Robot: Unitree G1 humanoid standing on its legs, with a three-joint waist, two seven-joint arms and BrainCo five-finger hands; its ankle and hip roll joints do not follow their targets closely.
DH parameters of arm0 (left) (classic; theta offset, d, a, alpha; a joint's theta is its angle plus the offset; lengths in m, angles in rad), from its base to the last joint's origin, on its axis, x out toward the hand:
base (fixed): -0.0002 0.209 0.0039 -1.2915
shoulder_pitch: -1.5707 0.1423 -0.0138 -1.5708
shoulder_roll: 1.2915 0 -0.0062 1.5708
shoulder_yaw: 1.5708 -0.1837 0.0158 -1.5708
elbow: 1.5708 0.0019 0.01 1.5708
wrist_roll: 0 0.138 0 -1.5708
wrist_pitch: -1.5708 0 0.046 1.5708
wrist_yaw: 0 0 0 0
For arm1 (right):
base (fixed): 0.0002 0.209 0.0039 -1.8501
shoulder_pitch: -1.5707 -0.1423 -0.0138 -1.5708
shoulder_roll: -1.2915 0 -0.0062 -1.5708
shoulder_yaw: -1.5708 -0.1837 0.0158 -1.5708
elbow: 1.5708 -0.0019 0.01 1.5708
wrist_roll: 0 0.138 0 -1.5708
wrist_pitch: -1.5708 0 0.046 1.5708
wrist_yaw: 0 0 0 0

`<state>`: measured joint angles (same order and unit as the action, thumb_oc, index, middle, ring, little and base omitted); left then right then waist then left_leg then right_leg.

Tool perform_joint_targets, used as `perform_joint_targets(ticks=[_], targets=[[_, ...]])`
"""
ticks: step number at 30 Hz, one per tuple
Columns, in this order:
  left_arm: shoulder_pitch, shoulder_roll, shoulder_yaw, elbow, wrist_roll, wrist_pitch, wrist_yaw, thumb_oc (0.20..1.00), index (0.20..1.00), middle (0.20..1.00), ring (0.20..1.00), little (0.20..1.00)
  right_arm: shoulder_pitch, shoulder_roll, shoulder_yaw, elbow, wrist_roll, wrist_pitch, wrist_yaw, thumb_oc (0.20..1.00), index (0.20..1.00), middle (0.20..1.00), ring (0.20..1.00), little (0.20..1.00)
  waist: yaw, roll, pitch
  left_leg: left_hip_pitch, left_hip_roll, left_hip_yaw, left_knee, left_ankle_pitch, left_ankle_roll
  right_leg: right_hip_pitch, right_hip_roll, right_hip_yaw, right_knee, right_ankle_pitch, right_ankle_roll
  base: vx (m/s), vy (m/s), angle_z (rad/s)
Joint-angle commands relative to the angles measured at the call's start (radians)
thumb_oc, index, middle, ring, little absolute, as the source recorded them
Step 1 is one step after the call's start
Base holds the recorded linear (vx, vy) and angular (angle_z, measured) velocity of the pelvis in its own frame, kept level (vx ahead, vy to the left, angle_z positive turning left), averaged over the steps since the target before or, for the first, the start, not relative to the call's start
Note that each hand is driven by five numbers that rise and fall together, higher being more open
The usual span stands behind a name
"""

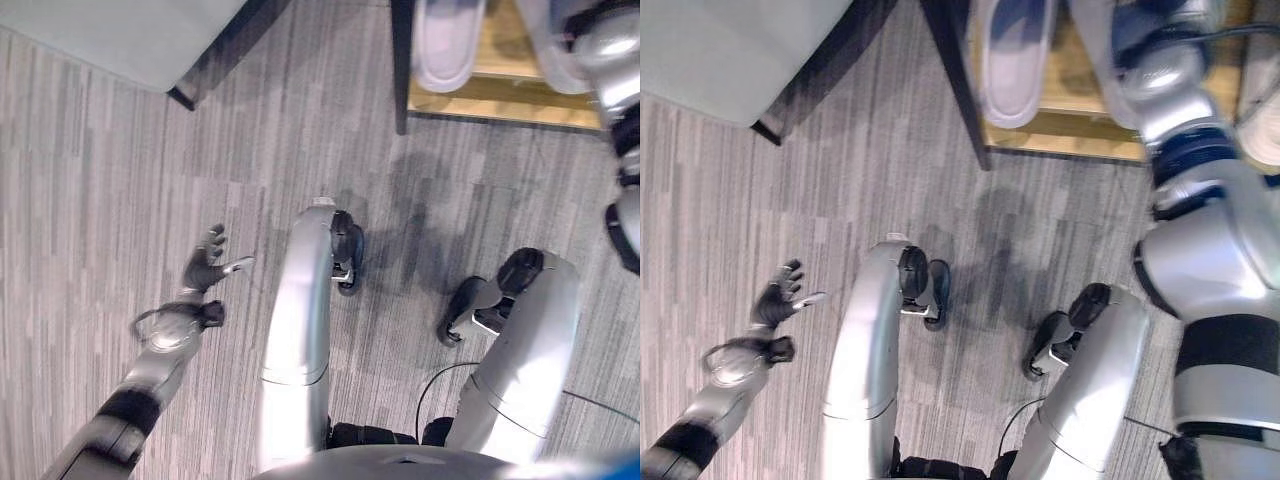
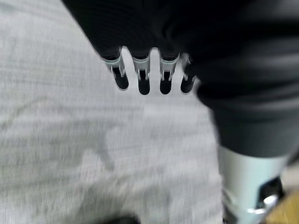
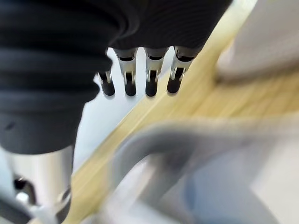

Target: Arrange the slippers neatly on the shoe rack.

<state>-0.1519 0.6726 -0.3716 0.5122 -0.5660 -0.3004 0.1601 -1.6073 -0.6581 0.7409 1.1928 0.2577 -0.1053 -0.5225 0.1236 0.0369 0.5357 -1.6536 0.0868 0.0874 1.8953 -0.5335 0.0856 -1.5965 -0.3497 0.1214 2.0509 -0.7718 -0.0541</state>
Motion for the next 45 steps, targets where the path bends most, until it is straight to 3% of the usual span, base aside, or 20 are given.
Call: perform_joint_targets(ticks=[1, 7, 15, 36, 45], targets=[[0.153, 0.064, 0.045, -0.102, 0.008, -0.031, 0.039, 1.0, 1.0, 1.0, 1.0, 1.0, -0.055, -0.05, 0.018, 0.012, -0.04, -0.045, -0.086, 1.0, 1.0, 1.0, 1.0, 1.0, 0.024, -0.036, -0.016, 0.084, -0.004, -0.105, 0.0, -0.127, -0.019, 0.026, 0.001, 0.125, 0.005, 0.089, -0.074, -0.02, 0.012, -0.04], [0.149, 0.033, 0.072, -0.068, 0.001, -0.022, 0.066, 1.0, 1.0, 1.0, 1.0, 1.0, 0.055, -0.099, -0.082, -0.188, -0.08, -0.035, -0.117, 1.0, 1.0, 1.0, 1.0, 1.0, 0.003, -0.055, -0.016, 0.084, 0.003, -0.108, 0.02, -0.135, -0.02, 0.026, 0.016, 0.132, 0.027, 0.091, -0.071, -0.03, 0.01, -0.05], [0.116, -0.011, 0.108, -0.031, 0.005, -0.016, 0.1, 1.0, 1.0, 1.0, 1.0, 1.0, 0.265, -0.088, -0.225, -0.372, -0.112, -0.031, -0.11, 1.0, 1.0, 1.0, 1.0, 1.0, -0.02, -0.067, -0.016, 0.084, 0.0, -0.123, 0.083, -0.158, -0.023, 0.026, 0.035, 0.156, 0.086, 0.082, -0.068, -0.02, -0.005, -0.07], [0.033, -0.042, 0.12, 0.037, -0.004, -0.003, 0.138, 1.0, 1.0, 1.0, 1.0, 1.0, 0.41, -0.014, -0.251, -0.461, -0.053, -0.054, -0.048, 1.0, 1.0, 1.0, 1.0, 1.0, -0.045, -0.085, -0.016, 0.084, -0.002, -0.156, 0.163, -0.181, -0.029, 0.026, 0.058, 0.168, 0.157, 0.06, -0.068, 0.0, -0.001, -0.02], [-0.014, -0.065, 0.129, 0.075, 0.005, 0.004, 0.162, 1.0, 1.0, 1.0, 1.0, 1.0, 0.461, -0.007, -0.262, -0.488, -0.079, -0.034, -0.037, 1.0, 1.0, 1.0, 1.0, 1.0, -0.057, -0.095, -0.016, 0.084, -0.004, -0.162, 0.174, -0.183, -0.035, 0.026, 0.066, 0.179, 0.177, 0.058, -0.067, 0.0, -0.002, 0.0]])
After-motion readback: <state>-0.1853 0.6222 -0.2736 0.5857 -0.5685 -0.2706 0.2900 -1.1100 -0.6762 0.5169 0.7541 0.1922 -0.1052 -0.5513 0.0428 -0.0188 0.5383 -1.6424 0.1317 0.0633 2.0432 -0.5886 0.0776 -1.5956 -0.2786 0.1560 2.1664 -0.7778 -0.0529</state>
